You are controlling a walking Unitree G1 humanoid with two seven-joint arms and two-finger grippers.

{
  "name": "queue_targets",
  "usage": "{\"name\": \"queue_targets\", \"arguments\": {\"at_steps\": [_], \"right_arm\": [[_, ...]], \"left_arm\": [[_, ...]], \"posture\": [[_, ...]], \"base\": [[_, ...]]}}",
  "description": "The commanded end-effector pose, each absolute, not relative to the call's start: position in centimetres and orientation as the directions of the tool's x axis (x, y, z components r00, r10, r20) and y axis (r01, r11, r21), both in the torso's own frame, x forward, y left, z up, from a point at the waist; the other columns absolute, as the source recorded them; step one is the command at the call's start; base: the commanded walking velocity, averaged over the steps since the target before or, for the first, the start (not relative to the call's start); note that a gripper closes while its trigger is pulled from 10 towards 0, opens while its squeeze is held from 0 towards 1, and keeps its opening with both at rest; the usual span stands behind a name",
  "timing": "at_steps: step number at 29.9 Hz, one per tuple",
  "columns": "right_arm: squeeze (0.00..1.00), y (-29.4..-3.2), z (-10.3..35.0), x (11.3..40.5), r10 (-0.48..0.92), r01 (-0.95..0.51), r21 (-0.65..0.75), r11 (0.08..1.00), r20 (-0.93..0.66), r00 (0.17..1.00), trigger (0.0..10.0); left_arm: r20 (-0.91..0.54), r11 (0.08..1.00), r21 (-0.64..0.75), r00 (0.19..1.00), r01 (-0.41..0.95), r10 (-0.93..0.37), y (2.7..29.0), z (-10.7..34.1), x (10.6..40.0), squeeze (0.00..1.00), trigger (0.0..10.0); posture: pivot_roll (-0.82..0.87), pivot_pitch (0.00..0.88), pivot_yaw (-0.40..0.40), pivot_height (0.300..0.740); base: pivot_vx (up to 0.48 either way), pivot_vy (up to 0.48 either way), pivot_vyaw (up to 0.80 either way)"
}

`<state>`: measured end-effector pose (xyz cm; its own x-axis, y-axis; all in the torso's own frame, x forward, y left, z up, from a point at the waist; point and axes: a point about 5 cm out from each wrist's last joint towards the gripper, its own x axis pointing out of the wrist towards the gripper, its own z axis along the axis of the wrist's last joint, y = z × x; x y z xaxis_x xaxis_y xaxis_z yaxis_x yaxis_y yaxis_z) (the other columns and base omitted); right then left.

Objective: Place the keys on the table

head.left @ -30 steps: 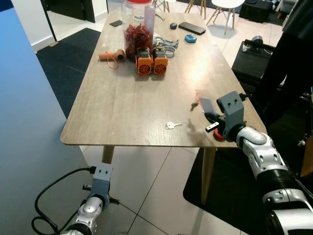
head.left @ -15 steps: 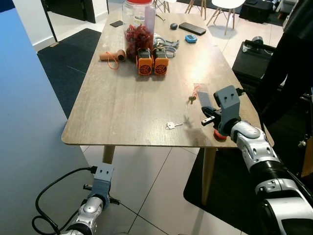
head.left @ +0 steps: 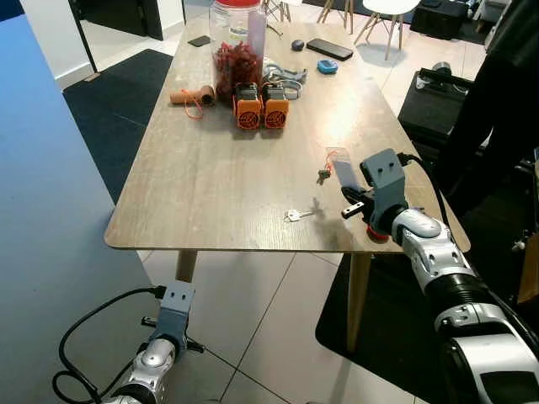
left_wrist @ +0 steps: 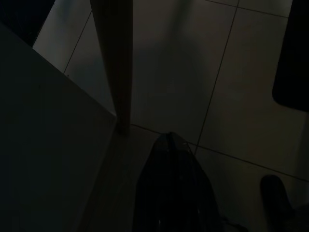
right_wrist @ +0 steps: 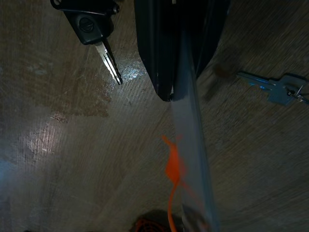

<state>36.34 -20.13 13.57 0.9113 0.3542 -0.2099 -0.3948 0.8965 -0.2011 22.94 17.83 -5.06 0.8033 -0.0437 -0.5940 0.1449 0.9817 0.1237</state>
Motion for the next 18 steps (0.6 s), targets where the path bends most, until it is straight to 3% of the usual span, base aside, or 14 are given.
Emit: {"name": "queue_targets", "arguments": {"at_steps": [1, 14, 15, 17, 18], "right_arm": [[1.0, -20.4, 13.6, 36.3, 0.352, -0.392, -0.199, 0.898, -0.208, 0.913, 10.0], [1.0, -21.1, 14.0, 36.5, 0.318, -0.356, -0.226, 0.907, -0.188, 0.929, 10.0], [0.33, -21.5, 14.3, 36.7, 0.286, -0.319, -0.231, 0.919, -0.163, 0.944, 10.0], [0.33, -21.8, 14.6, 36.7, 0.264, -0.292, -0.234, 0.927, -0.144, 0.954, 10.0], [0.0, -22.3, 15.0, 36.9, 0.22, -0.24, -0.228, 0.944, -0.11, 0.969, 10.0]], "left_arm": [[-0.604, 0.979, 0.133, 0.795, 0.154, -0.043, 18.2, -5.3, 22.5, 0.0, 10.0], [-0.603, 0.979, 0.132, 0.797, 0.153, -0.043, 18.2, -5.2, 22.7, 0.0, 10.0], [-0.603, 0.979, 0.133, 0.797, 0.153, -0.043, 18.2, -5.2, 22.7, 0.0, 10.0], [-0.603, 0.979, 0.133, 0.797, 0.153, -0.043, 18.2, -5.2, 22.7, 0.0, 10.0], [-0.603, 0.979, 0.133, 0.797, 0.152, -0.042, 18.2, -5.2, 22.7, 0.0, 10.0]], "posture": [[0.04, 0.027, -0.021, 0.74], [0.04, 0.023, -0.019, 0.74], [0.04, 0.023, -0.018, 0.74], [0.04, 0.023, -0.018, 0.74], [0.05, 0.024, -0.02, 0.74]], "base": [[0.0, 0.0, 0.0], [0.0, 0.0, 0.0], [0.0, 0.0, 0.0], [0.0, 0.0, 0.0], [0.0, 0.0, 0.0]]}}
